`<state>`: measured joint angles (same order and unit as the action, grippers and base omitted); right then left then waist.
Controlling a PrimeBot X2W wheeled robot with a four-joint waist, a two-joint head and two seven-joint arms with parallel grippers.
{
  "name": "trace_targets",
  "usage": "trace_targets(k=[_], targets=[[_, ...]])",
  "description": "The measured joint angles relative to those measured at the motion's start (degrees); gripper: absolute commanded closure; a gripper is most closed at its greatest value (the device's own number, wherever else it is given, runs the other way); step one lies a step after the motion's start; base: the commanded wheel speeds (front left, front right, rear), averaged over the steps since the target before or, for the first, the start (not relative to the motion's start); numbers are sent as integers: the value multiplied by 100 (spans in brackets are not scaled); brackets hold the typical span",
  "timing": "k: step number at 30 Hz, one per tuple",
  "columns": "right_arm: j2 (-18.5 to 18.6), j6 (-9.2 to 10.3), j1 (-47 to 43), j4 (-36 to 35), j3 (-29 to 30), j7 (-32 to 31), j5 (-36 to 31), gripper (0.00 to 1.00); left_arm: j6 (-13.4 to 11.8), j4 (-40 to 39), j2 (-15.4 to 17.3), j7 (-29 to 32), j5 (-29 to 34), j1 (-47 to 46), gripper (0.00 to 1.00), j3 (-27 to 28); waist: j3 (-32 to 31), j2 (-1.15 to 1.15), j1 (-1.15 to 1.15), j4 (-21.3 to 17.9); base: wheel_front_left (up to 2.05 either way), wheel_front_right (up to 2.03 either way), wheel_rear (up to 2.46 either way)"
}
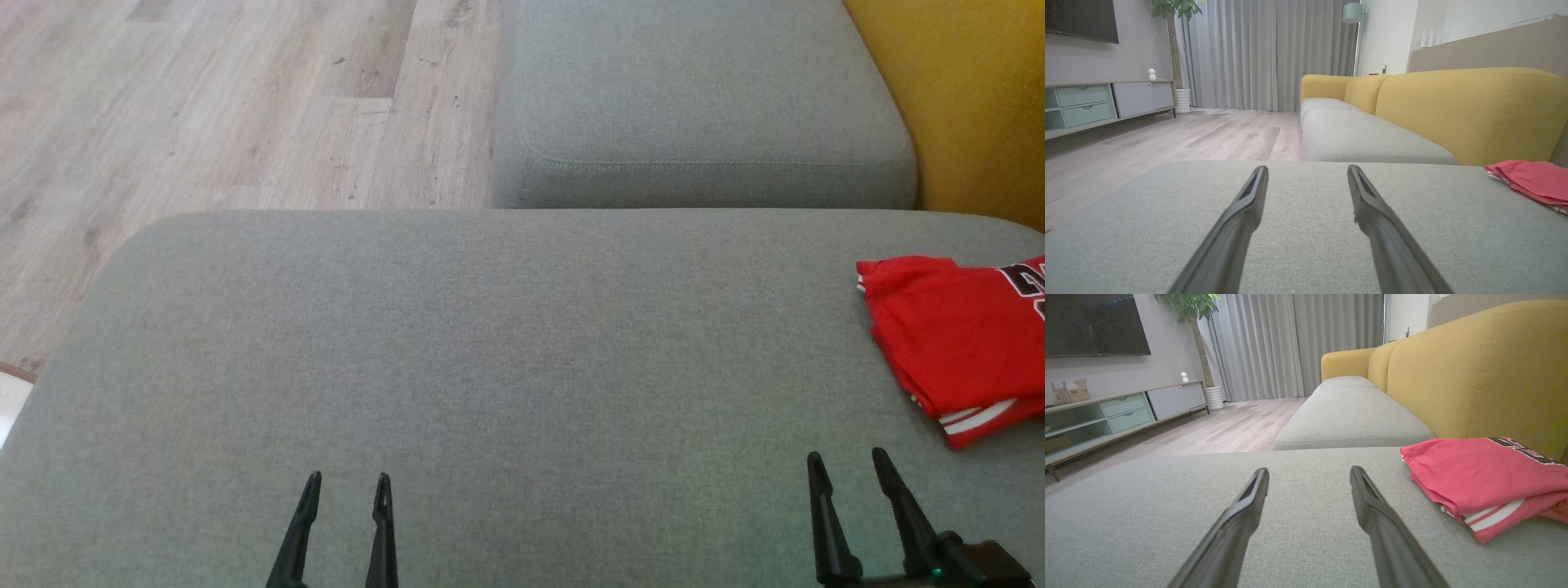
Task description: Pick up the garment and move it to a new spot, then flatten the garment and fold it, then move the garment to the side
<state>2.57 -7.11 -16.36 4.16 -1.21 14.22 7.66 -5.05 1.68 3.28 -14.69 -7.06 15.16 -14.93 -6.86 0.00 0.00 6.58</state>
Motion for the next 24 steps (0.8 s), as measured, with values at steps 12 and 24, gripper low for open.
trace_targets(k=[12,24], targets=[[-1,0,0,89,-74,-2,15,100,-47,19,-2,0,55,-2,100,37,-51,0,0,11,0,0,0],[-1,1,-127,565,-82,-114,534,100,2,476,10,103,-495,165,100,36,-1,0,0,-35,0,0,0]])
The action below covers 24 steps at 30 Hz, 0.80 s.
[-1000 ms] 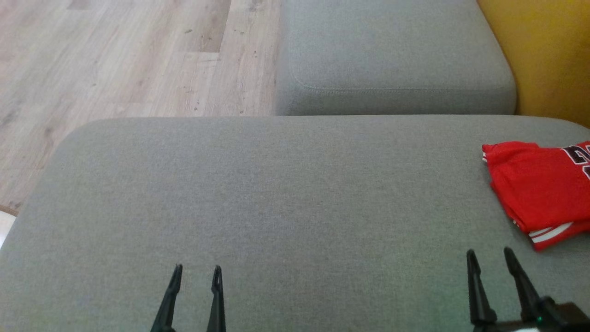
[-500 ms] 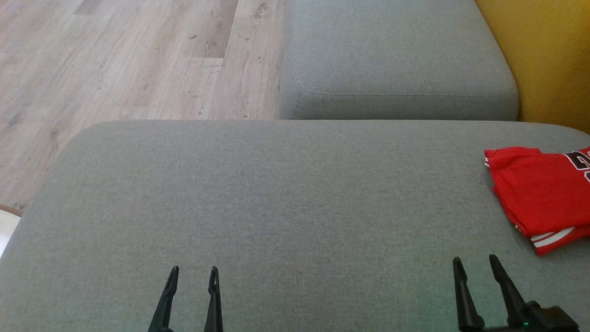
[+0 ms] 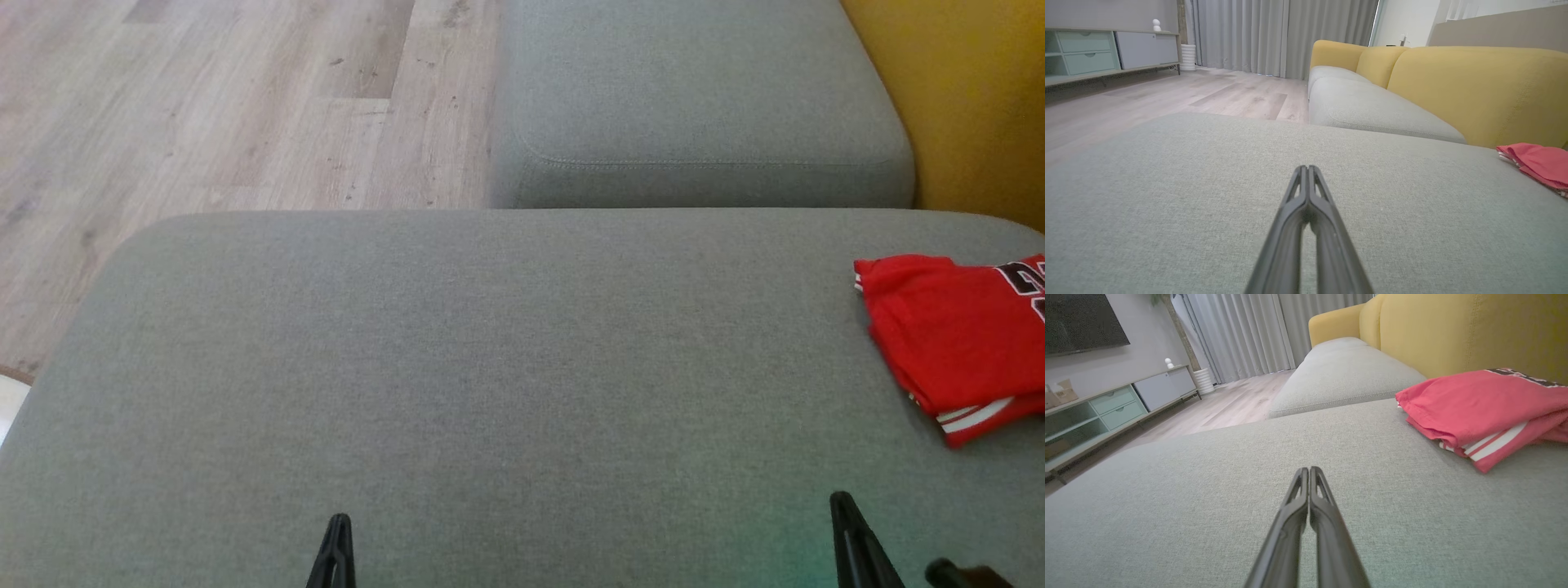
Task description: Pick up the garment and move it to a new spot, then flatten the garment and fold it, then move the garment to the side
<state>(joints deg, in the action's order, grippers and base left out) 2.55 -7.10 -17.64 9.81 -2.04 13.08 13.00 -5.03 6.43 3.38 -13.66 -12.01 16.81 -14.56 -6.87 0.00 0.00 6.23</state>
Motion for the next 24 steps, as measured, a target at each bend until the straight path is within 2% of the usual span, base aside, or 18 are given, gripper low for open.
trace_targets(k=[24], targets=[[7,0,334,124,83,-310,1674,100,260,238,52,303,-1726,-369,100,232,143,0,0,-126,0,0,0]])
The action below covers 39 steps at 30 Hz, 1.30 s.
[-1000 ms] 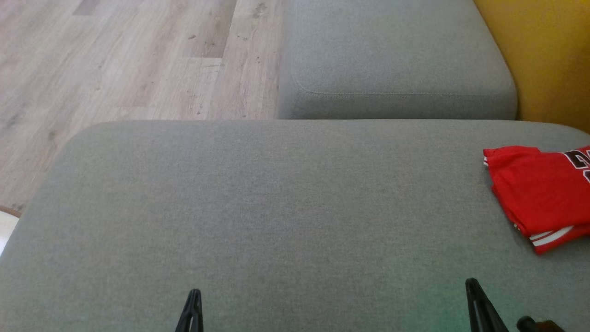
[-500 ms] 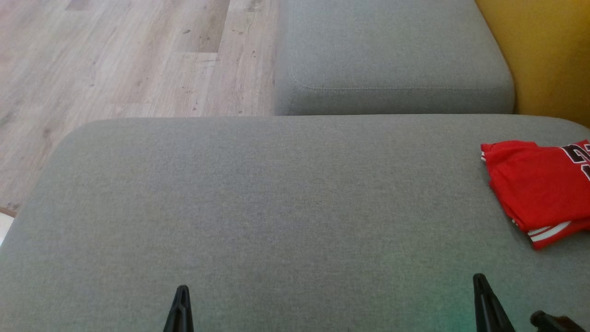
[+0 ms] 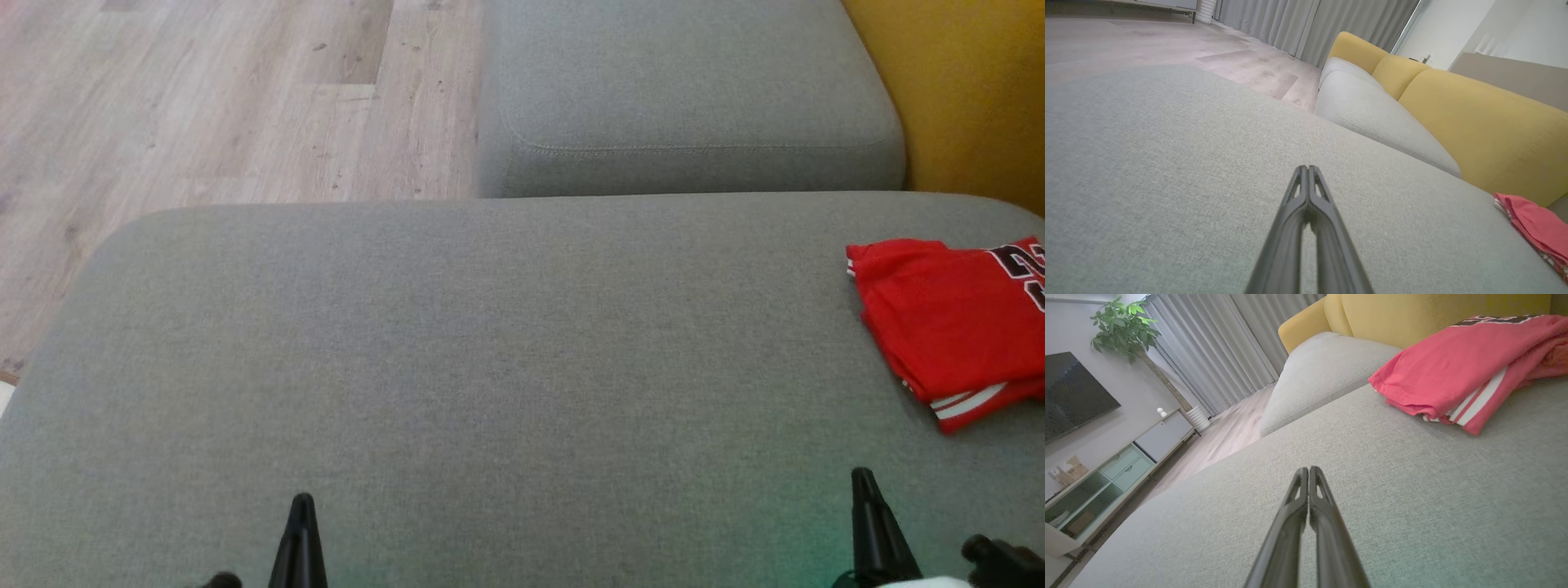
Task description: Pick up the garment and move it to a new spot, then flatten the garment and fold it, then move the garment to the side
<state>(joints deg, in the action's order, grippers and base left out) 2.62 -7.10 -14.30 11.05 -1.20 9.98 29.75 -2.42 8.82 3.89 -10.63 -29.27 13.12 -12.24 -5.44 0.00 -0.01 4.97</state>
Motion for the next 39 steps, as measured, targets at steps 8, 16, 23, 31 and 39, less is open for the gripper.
trace_targets(k=[8,16,23,31,39], targets=[[4,0,221,29,37,-123,613,100,85,34,14,123,-633,-136,100,127,54,0,0,-47,0,0,0],[7,0,336,81,108,-250,1170,100,148,88,25,255,-1190,-282,100,234,103,0,0,-90,0,0,0],[9,0,453,105,144,-348,1639,100,226,143,30,353,-1681,-380,100,318,144,0,0,-127,0,0,0],[12,0,594,147,193,-463,2117,100,300,199,31,458,-2171,-509,100,427,187,0,0,-165,0,0,0],[14,0,689,179,245,-598,2661,100,398,246,33,584,-2720,-619,100,524,235,0,0,-207,0,0,0]])
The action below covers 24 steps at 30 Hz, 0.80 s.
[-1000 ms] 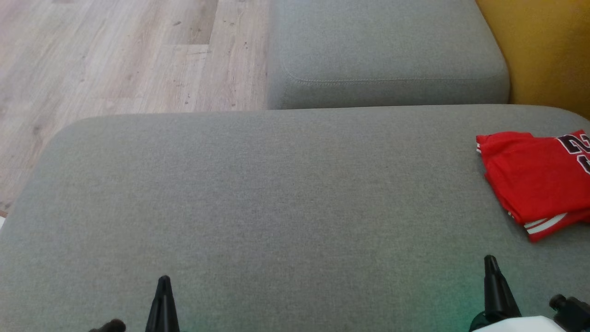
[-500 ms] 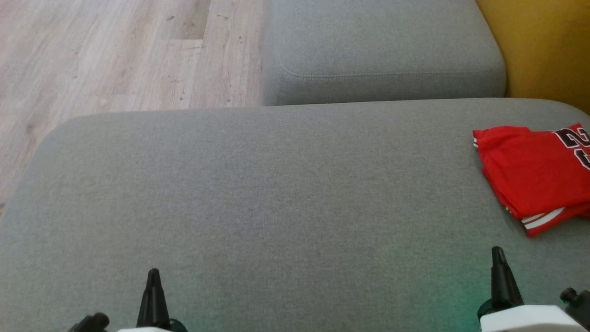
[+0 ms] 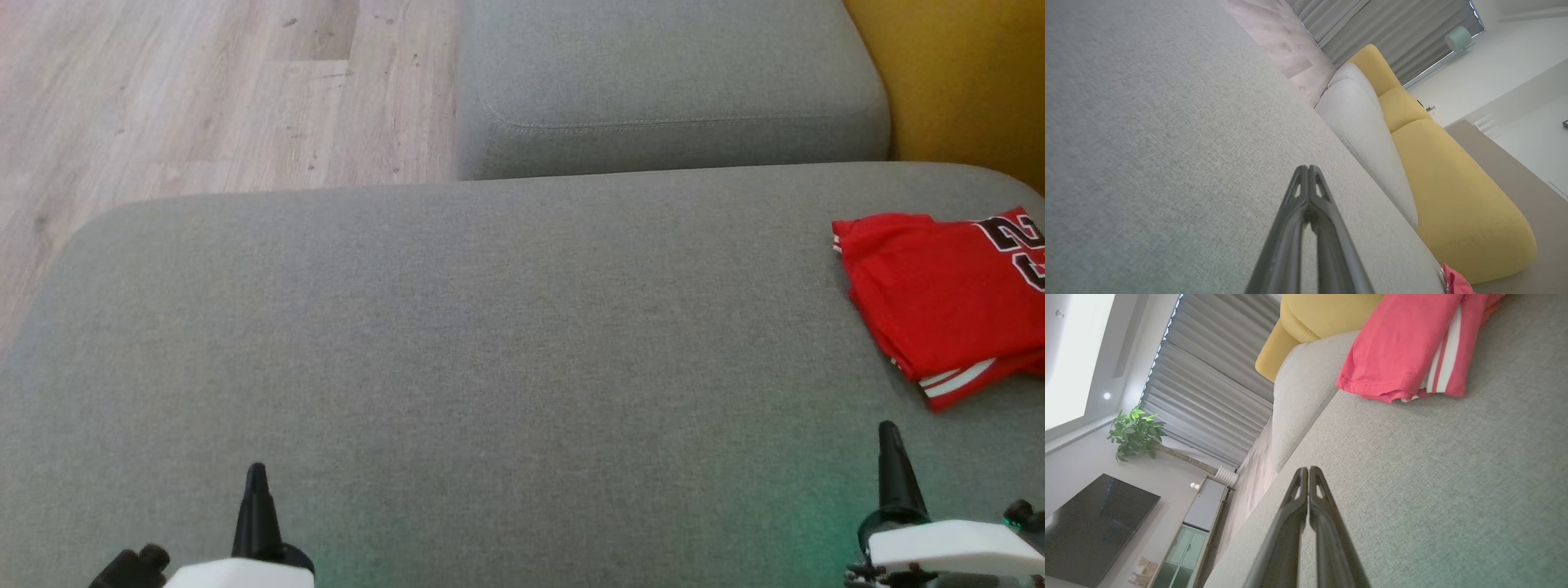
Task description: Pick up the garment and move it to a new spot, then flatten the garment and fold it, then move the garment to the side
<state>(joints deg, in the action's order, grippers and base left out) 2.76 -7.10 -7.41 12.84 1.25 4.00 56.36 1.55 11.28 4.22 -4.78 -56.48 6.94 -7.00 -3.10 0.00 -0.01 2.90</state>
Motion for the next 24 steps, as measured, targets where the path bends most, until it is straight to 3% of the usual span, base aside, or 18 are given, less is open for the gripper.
trace_targets(k=[24], targets=[[5,0,474,113,190,-380,1600,100,253,181,-1,379,-1638,-438,100,370,144,0,1,-127,0,0,0]])
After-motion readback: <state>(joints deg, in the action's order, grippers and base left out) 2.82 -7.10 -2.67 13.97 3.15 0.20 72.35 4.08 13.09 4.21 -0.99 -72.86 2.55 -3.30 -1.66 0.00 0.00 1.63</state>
